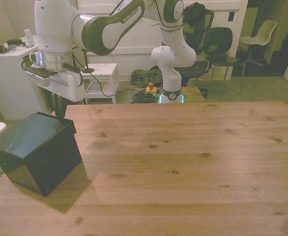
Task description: Close the top drawer
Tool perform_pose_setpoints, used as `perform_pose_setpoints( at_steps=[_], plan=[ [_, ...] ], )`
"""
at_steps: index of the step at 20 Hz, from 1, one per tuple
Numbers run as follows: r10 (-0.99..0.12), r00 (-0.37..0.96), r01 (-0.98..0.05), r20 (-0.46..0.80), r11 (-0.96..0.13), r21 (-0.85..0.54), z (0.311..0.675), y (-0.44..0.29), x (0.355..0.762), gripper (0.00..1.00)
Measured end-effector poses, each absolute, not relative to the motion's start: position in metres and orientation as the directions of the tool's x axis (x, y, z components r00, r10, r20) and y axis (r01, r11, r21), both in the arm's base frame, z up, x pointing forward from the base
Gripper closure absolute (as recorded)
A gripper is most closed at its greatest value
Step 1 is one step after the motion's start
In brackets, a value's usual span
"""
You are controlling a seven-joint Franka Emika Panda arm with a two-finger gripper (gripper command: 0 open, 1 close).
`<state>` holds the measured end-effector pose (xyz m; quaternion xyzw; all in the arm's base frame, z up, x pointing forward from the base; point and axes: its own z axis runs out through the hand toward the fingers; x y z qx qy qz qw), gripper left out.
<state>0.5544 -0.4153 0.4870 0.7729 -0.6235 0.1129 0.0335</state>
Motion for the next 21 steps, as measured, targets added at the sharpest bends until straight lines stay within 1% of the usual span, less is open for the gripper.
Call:
perform_pose_setpoints(
  at_steps=[5, 11, 16, 19, 21],
  plan=[
    [-0.954, 0.209, -0.971, 0.215, -0.229, -0.072, 0.49, -0.418, 0.569, 1.0],
    [-0.951, 0.227, -0.968, 0.211, -0.244, -0.058, 0.489, -0.418, 0.574, 1.0],
    [-0.945, 0.259, -0.959, 0.201, -0.277, -0.065, 0.473, -0.396, 0.579, 1.0],
    [-0.939, 0.284, -0.949, 0.192, -0.304, -0.08, 0.475, -0.369, 0.57, 1.0],
    [-0.941, 0.282, -0.95, 0.189, -0.301, -0.084, 0.487, -0.354, 0.553, 1.0]
  ],
)
